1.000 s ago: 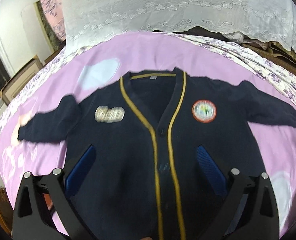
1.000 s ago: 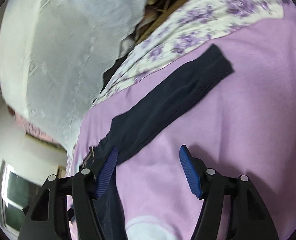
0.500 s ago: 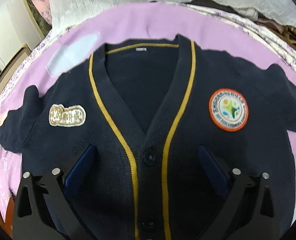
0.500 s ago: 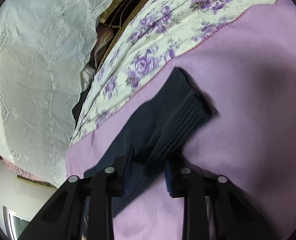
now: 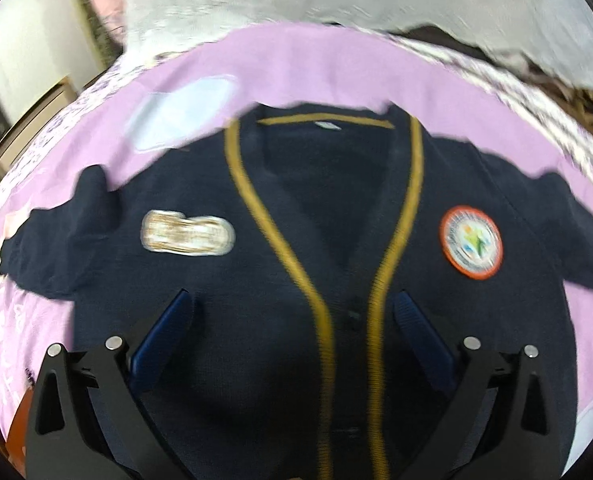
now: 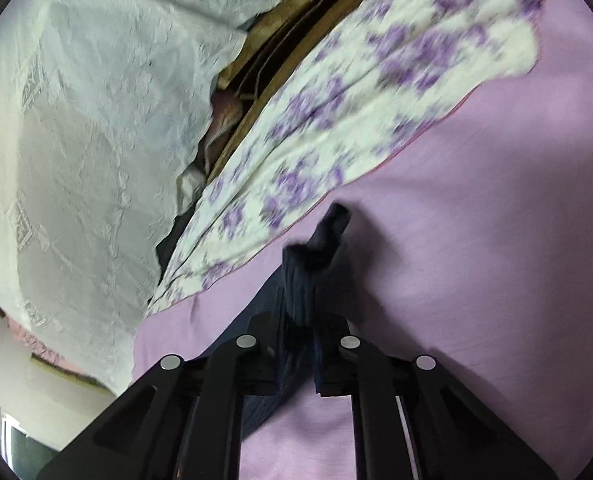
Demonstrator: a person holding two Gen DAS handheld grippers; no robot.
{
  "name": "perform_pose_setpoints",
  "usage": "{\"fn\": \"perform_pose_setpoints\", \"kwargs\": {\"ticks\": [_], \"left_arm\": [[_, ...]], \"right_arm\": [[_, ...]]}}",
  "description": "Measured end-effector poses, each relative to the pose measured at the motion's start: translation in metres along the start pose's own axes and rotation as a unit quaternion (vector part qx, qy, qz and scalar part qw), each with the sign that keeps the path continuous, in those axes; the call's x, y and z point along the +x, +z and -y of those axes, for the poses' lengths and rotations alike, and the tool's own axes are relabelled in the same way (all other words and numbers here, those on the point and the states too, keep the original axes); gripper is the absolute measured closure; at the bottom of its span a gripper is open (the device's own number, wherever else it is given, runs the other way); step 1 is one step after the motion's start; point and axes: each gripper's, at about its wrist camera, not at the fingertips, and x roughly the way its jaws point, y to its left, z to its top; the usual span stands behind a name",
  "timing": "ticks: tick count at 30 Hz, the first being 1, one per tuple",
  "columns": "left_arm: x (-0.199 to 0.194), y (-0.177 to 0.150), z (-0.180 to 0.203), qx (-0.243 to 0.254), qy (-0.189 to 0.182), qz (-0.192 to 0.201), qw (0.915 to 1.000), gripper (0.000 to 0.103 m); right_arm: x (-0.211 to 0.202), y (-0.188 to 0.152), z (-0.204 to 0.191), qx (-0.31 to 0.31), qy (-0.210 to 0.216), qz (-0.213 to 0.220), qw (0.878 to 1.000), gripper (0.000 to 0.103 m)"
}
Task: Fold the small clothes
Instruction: 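Lift the held sleeve and fold it across the cardigan body with the right tool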
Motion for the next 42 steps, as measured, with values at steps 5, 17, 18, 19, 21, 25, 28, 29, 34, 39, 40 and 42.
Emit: {"fn": "perform_pose_setpoints", "kwargs": {"ticks": [5, 17, 18, 19, 21, 25, 28, 29, 34, 39, 40, 42], "left_arm": [[0.011, 0.003, -0.019, -0.024, -0.003, -0.029, 0.9993, 0.004], [-0.008, 0.017, -0.03, 0.01, 0.038, 0.003, 0.9992, 0.004], [-0.01, 0.019, -0.037, 0.009, 0.038, 0.01, 0.9992, 0.004], [-0.01, 0.02, -0.046, 0.004, 0.037, 0.02, 0.9991, 0.004], [0.0, 0.017, -0.064, -0.016, 0.022, 0.017, 0.9995, 0.004], [0.031, 0.009, -0.09, -0.081, -0.029, -0.036, 0.9956, 0.004], [0.021, 0.011, -0.093, -0.082, -0.026, -0.022, 0.996, 0.004], [0.02, 0.011, -0.092, -0.08, -0.019, -0.024, 0.9963, 0.004], [0.006, 0.015, -0.092, -0.076, -0.035, -0.013, 0.9964, 0.004], [-0.004, 0.015, -0.103, -0.09, -0.061, 0.002, 0.9941, 0.004], [-0.007, 0.013, -0.104, -0.095, -0.065, 0.001, 0.9934, 0.004], [-0.008, 0.014, -0.111, -0.11, -0.075, -0.002, 0.9911, 0.004]], "right_arm": [[0.007, 0.002, 0.007, 0.024, 0.018, -0.023, 0.999, 0.084], [0.015, 0.001, 0.001, -0.01, 0.01, -0.026, 1.0, 0.096], [0.012, 0.0, -0.002, -0.018, 0.008, -0.021, 1.0, 0.096], [0.01, 0.0, -0.005, -0.025, 0.007, -0.018, 1.0, 0.096], [0.005, -0.003, -0.01, -0.037, 0.009, -0.012, 0.999, 0.096], [-0.007, -0.006, -0.028, -0.055, 0.022, -0.005, 0.998, 0.096], [-0.017, -0.012, -0.053, -0.085, 0.034, 0.001, 0.996, 0.096], [-0.02, -0.016, -0.064, -0.098, 0.038, 0.0, 0.995, 0.096], [-0.024, -0.034, -0.116, -0.134, 0.058, -0.012, 0.989, 0.096], [-0.019, -0.058, -0.169, -0.174, 0.07, -0.022, 0.982, 0.096], [-0.019, -0.063, -0.174, -0.177, 0.072, -0.023, 0.981, 0.096], [-0.016, -0.073, -0.191, -0.187, 0.079, -0.029, 0.979, 0.096]]}}
